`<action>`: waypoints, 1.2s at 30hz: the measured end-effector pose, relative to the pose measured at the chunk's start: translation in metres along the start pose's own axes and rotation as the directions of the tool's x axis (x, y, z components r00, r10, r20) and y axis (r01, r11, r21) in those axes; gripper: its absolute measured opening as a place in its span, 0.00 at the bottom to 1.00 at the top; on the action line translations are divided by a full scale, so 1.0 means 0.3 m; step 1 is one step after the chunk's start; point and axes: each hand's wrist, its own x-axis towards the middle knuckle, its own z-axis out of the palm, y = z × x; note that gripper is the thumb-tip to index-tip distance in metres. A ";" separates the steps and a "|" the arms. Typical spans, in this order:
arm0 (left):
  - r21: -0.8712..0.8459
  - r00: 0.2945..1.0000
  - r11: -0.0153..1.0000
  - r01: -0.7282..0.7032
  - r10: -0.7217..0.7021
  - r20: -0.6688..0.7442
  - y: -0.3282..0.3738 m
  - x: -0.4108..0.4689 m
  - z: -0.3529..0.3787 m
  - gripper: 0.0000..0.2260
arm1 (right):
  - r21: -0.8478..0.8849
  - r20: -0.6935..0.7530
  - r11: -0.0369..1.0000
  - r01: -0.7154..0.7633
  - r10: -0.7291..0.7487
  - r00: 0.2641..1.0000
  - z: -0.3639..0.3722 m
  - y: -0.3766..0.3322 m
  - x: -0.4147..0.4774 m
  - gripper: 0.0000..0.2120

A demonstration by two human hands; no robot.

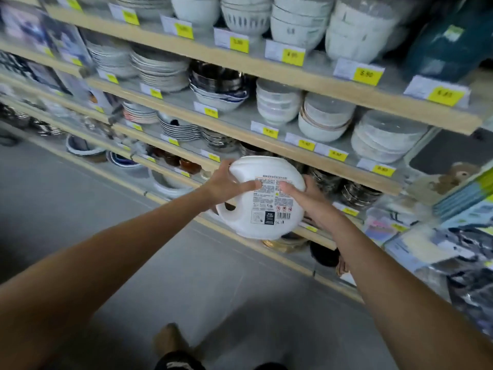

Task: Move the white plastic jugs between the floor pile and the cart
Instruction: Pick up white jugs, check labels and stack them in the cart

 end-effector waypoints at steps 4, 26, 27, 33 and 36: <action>-0.035 0.990 0.999 -0.029 0.024 -0.138 -0.021 0.005 -0.371 0.34 | -0.095 0.086 0.991 0.091 -0.083 0.993 0.291 -0.258 0.161 0.39; -0.166 0.835 0.986 -0.005 -0.087 -0.544 -0.451 0.141 -1.911 0.33 | -0.131 0.483 0.916 0.380 -0.275 0.831 1.810 -0.987 0.903 0.27; -0.173 0.818 0.985 0.005 -0.103 -0.565 -0.469 0.160 -1.973 0.33 | -0.130 0.508 0.914 0.384 -0.272 0.817 1.880 -1.015 0.953 0.28; -0.230 0.715 0.970 0.085 -0.220 -0.664 -0.546 0.279 -2.356 0.36 | -0.142 0.669 0.902 0.408 -0.216 0.711 2.289 -1.213 1.244 0.29; -0.264 0.637 0.958 0.112 -0.274 -0.721 -0.589 0.316 -2.536 0.38 | -0.139 0.738 0.885 0.445 -0.208 0.642 2.493 -1.325 1.353 0.29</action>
